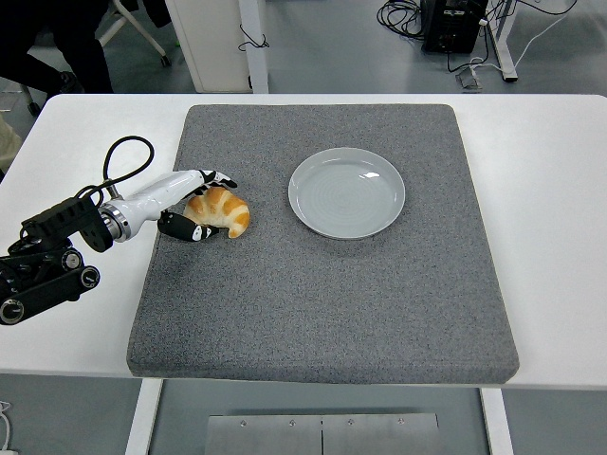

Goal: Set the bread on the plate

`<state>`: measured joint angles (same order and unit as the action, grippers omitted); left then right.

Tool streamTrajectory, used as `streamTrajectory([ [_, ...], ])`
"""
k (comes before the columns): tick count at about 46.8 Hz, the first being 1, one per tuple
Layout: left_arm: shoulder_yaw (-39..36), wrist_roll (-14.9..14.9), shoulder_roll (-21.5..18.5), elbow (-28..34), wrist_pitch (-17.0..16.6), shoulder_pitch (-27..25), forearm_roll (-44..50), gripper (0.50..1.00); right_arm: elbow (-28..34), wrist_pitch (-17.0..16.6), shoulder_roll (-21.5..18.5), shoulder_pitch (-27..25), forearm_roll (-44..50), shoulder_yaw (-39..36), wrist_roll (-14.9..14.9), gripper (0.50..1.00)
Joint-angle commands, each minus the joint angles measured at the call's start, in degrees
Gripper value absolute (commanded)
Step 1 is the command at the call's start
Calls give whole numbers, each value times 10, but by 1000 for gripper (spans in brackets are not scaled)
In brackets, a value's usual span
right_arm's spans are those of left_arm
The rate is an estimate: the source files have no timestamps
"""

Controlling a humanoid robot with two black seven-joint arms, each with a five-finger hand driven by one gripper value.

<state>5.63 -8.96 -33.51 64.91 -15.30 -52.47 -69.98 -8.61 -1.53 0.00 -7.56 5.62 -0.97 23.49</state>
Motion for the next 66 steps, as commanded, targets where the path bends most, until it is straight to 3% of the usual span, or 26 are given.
streamTrajectory([
  [1, 1, -1, 0, 0, 0, -1, 0, 500, 0, 0, 0, 0, 0, 0, 0, 1000],
  [12, 1, -36, -2, 2, 5, -19, 9, 500, 0, -1, 0, 0, 0, 0, 0, 1000],
  [39, 3, -38, -64, 29, 63, -149, 11, 500, 0, 0, 0, 0, 0, 0, 0, 1000],
  [52, 5, -38, -92, 36, 109, -221, 12, 500, 0, 0, 0, 0, 0, 0, 0, 1000],
  [66, 3, -42, -82, 35, 128, -256, 12, 500, 0, 0, 0, 0, 0, 0, 0, 1000],
])
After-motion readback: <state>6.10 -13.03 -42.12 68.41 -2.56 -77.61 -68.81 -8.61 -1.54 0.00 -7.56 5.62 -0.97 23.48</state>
